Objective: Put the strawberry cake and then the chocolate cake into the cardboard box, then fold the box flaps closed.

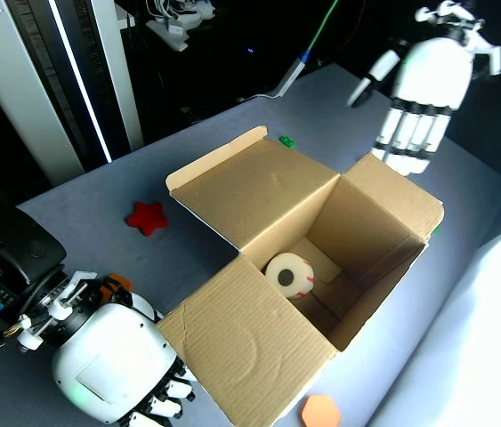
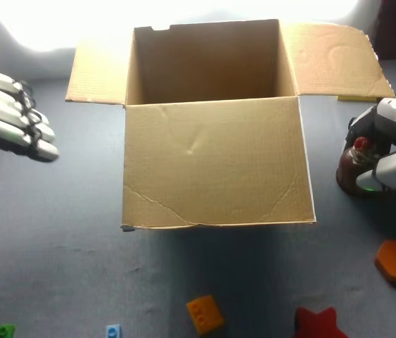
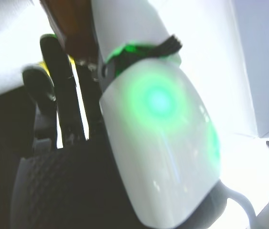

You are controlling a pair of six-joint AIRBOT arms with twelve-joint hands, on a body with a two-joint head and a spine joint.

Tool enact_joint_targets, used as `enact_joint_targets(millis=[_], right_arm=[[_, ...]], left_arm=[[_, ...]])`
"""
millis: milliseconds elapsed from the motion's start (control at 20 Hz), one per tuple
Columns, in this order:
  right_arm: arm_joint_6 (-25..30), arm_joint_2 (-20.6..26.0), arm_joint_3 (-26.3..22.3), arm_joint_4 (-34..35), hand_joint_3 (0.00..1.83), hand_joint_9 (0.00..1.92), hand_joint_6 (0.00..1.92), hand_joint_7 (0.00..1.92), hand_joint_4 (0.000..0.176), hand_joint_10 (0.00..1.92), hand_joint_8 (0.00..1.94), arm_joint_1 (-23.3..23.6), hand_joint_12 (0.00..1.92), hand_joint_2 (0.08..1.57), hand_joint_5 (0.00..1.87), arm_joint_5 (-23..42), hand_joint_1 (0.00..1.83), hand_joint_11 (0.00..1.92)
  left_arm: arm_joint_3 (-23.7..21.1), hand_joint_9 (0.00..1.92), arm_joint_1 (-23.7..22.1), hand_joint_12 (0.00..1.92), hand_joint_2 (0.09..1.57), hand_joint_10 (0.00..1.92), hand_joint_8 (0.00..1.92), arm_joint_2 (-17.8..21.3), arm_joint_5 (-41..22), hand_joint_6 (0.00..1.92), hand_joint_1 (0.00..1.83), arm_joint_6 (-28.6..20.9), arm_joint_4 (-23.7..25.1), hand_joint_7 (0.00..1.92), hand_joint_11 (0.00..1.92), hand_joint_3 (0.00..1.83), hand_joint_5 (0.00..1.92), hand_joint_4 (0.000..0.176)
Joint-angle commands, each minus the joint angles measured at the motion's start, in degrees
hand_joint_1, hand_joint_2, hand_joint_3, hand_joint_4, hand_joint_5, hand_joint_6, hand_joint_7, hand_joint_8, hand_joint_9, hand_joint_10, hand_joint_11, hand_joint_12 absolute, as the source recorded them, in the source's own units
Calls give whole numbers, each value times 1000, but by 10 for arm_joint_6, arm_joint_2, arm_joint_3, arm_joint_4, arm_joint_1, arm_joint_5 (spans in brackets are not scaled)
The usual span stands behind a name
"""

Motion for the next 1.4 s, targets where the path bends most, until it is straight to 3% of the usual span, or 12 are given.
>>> enact_joint_targets(millis=[0,100,400,550,700,800,900,1000,1100,1200,1350], right_arm=[[0,9,3,-14,0,530,876,836,0,1432,1334,5,1921,1156,999,34,1211,185],[2,19,0,-14,1,501,884,814,0,1466,1360,13,1921,1160,997,32,1209,173],[14,94,-26,-14,0,521,944,813,0,1446,1320,41,1921,1163,985,36,1201,195],[29,128,-26,-14,0,501,983,802,0,1449,1339,65,1921,1172,960,34,1195,176],[35,156,-31,-16,2,495,1015,794,0,1431,1346,124,1921,1177,944,33,1192,157],[110,169,-43,-113,0,499,997,789,0,1440,1360,153,1921,1177,954,46,1195,184],[224,182,-65,-271,0,493,1005,784,0,1446,1363,163,1921,1177,956,90,1196,205],[303,184,-81,-386,2,469,1033,763,0,1435,1393,173,1921,1186,939,114,1191,195],[342,174,-83,-440,0,481,1016,774,0,1461,1368,178,1921,1181,952,128,1193,176],[413,159,-78,-538,0,465,1021,784,0,1478,1359,177,1921,1181,942,158,1191,177],[457,137,-76,-598,0,507,966,825,0,1458,1333,170,1921,1168,956,214,1199,201]], left_arm=[[0,182,3,813,1090,8,4,9,10,4,67,-2,-58,166,0,0,156,27],[1,190,40,798,1095,6,4,10,9,4,84,-2,-129,165,0,1,155,21],[15,205,121,811,1085,5,3,-1,54,1,55,55,-260,179,0,0,156,31],[18,212,126,816,1083,6,1,-5,62,3,59,67,-278,178,0,0,164,27],[21,229,127,853,1076,6,5,-8,74,6,88,67,-285,202,0,0,185,25],[21,211,133,845,1084,0,0,-9,81,0,59,68,-289,182,0,1,164,29],[21,230,142,877,1091,7,5,-9,99,6,63,72,-303,200,0,3,181,26],[21,228,142,880,1097,5,4,-8,105,4,71,73,-314,201,0,5,180,26],[22,223,140,855,1092,2,4,-8,108,4,61,81,-330,201,0,1,181,22],[23,212,138,849,1089,0,0,-9,118,1,41,88,-333,193,0,0,175,27],[23,196,136,817,1085,3,7,-8,111,5,65,88,-343,194,0,0,165,30]])
